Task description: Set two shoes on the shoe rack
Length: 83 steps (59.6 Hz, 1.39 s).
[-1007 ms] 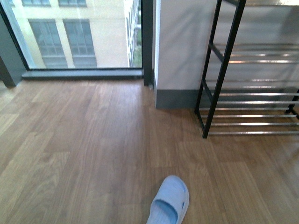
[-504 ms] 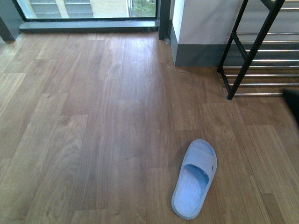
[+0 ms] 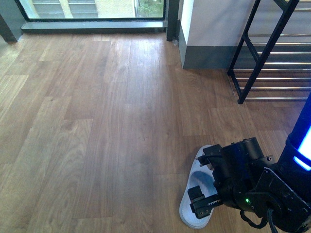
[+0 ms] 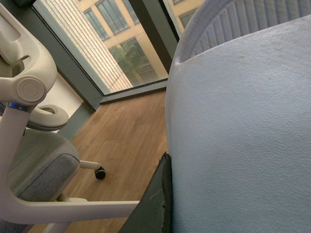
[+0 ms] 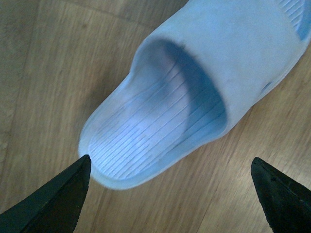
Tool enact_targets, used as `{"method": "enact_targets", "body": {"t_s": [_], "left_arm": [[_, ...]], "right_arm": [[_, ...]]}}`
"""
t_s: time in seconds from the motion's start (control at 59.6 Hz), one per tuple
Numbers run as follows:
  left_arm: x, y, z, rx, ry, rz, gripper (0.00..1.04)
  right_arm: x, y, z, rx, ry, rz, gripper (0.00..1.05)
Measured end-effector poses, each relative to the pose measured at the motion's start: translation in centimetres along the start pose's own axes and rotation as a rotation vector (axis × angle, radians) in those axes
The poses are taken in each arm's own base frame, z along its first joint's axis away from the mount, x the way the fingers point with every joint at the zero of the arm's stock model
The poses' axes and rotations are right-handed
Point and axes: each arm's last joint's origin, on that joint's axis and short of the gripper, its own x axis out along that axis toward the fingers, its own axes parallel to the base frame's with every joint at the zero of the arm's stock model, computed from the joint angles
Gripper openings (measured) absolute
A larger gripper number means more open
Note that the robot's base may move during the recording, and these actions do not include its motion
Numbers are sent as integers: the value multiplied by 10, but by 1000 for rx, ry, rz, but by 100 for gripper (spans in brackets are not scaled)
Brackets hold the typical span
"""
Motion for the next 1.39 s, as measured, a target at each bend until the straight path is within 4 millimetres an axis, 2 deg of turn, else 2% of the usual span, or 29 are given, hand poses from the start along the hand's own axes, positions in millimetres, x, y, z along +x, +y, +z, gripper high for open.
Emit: {"method": "enact_targets", "body": {"t_s": [0.185,0.269,0.47,0.671,0.873,0.94,1.041,1.108,1.393], "left_arm": [[0,0,0,0,0,0,2],[0,0,0,0,0,0,2],[0,0,0,0,1,1,2],[0,0,0,0,0,0,2],[0,0,0,0,0,0,2],[0,0,0,0,0,0,2],[0,0,0,0,0,0,2],[0,0,0,0,0,0,2],[0,0,0,0,0,0,2]], "right_arm": [[15,-9,6,4,-52,-111,95],[18,3,6,6,-47,-181,95],[32,30,7,1,-100,-178,95],[46,30,-2,52,-113,-260,95],[48,31,0,26,-187,-348,95],[47,30,0,19,-199,-385,88],[51,31,-6,-21,-194,-436,65],[52,34,-9,-38,-192,-447,55],[50,32,-13,-56,-215,-483,15]]}}
